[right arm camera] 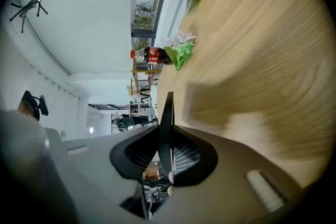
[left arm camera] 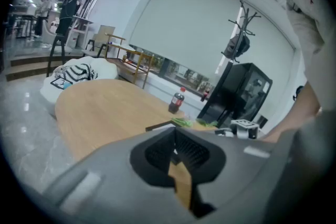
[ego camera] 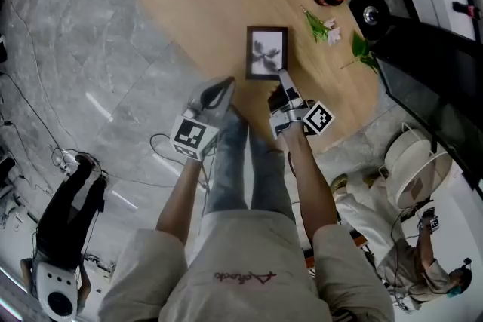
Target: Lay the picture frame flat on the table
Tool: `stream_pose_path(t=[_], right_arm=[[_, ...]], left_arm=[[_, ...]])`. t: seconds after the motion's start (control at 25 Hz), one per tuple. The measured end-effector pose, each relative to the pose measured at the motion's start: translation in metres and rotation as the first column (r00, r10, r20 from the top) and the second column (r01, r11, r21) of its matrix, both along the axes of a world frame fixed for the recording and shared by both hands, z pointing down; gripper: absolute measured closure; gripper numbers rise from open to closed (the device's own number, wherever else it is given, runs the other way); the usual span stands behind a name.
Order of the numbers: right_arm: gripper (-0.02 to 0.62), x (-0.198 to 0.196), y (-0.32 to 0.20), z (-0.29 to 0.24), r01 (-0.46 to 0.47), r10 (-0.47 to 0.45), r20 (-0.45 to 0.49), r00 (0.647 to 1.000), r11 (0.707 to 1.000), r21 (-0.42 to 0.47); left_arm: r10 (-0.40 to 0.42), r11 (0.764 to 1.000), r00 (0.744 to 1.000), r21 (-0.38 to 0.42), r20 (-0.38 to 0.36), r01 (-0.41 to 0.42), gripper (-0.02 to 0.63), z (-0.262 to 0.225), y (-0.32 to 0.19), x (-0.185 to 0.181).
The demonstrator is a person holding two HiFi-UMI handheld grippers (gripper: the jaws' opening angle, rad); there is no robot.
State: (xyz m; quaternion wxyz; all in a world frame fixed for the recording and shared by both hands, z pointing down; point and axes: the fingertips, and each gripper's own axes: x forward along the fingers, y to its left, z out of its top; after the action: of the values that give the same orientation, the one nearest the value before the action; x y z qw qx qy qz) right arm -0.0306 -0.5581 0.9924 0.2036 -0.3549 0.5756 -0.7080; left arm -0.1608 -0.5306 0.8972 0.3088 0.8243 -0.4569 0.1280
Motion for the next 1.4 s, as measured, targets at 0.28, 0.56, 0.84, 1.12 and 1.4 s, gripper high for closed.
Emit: stream_pose_path(t=[0.28, 0.56, 0.84, 1.12, 1.4], right_arm=[[0.518, -0.021, -0.03, 0.019, -0.017, 0.017, 0.004, 1.0, 1.0, 0.015], [0.518, -0.034, -0.041, 0.036, -0.044, 0.044, 0.008, 0.999, 0.999, 0.015], [0.491, -0.044, -0.029, 0.059, 0.069, -0.07, -0.117, 0.991, 0.997, -0.02], [0.425, -0.061, -0.017, 0.058, 0.275, -0.266, -0.282, 0.922, 0.961, -0.008], [0.376, -0.075, 0.0, 0.06, 0.557, -0.465, -0.563, 0.683, 0.83, -0.009]], left_arm=[[-0.006, 1.0, 1.0, -0.009, -0.001, 0.006, 0.606, 0.004, 0.009, -0.006], [-0.011, 1.0, 1.0, -0.021, -0.001, 0.011, 0.606, 0.011, 0.018, -0.015], [-0.003, 0.999, 1.0, -0.04, -0.02, 0.002, 0.606, 0.02, 0.026, -0.018], [-0.001, 0.999, 1.0, -0.043, -0.028, -0.001, 0.606, 0.02, 0.029, -0.019], [-0.006, 0.999, 0.999, -0.04, -0.034, 0.004, 0.606, 0.019, 0.033, -0.024]])
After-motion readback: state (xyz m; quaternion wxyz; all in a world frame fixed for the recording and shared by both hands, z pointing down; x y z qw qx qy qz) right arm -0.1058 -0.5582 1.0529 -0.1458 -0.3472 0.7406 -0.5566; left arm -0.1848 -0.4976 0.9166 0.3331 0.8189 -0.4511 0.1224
